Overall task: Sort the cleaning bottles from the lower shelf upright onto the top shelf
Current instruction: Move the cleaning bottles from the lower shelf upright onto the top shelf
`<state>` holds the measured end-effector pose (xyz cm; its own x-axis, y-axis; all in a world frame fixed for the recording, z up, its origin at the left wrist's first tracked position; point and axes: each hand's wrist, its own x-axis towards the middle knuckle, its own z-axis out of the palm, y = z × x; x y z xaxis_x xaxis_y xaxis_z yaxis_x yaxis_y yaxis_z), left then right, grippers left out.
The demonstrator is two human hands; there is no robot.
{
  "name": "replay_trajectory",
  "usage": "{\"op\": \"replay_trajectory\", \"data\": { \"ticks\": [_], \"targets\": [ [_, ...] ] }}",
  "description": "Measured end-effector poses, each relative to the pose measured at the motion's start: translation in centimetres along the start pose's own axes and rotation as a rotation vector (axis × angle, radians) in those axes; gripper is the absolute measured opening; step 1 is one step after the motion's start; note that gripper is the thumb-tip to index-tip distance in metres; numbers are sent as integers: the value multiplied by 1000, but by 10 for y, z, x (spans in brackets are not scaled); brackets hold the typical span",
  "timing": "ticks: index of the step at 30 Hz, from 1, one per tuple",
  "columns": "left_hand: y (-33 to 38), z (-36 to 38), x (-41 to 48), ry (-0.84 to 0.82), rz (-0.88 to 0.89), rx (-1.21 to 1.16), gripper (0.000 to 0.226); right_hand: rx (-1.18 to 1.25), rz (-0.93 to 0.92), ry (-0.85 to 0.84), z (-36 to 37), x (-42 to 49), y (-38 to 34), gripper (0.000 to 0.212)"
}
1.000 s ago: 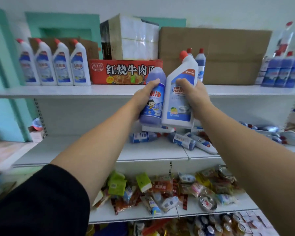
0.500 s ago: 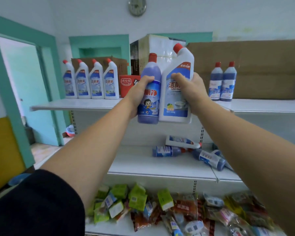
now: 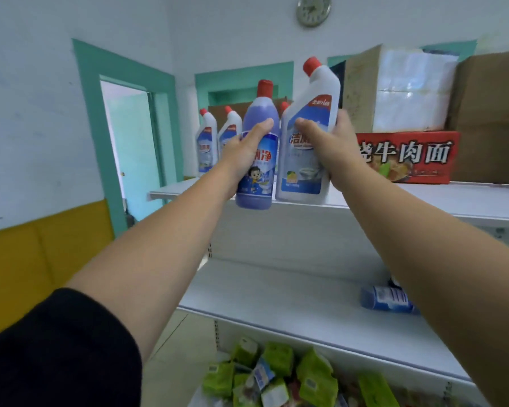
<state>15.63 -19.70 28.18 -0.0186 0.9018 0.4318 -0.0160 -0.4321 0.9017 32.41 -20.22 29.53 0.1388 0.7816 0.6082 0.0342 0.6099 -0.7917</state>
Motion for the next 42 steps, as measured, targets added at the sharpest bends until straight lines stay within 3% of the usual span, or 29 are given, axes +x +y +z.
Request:
{"op": "replay_trajectory", "data": {
  "ticks": [7, 11, 17, 23, 31, 33, 38, 42],
  "targets": [
    [-21, -89, 63, 241, 24, 80, 70, 79, 64, -139, 84, 67, 51, 43],
    [-30, -134, 91, 367, 29, 88, 50, 96, 122, -197, 128, 100, 73, 48],
    [-50, -190, 118, 468, 10, 112, 60, 53, 182, -317, 190, 131, 95, 53],
    [-68, -237, 151, 439, -8, 133, 53, 12, 241, -327, 244, 149, 118, 49],
    [-89, -278, 199, 302, -34, 106, 57, -123, 258, -180, 292, 169, 141, 36],
    [-94, -284, 209, 263, -40, 89, 61, -220, 220, -159, 294, 171, 145, 40],
    [-107, -290, 229, 203, -32, 95, 42, -518, 208, -283, 284, 177, 141, 50],
    [-115, -285, 237, 172, -36, 72, 50, -614, 176, -217, 287, 177, 147, 51]
  ]
}}
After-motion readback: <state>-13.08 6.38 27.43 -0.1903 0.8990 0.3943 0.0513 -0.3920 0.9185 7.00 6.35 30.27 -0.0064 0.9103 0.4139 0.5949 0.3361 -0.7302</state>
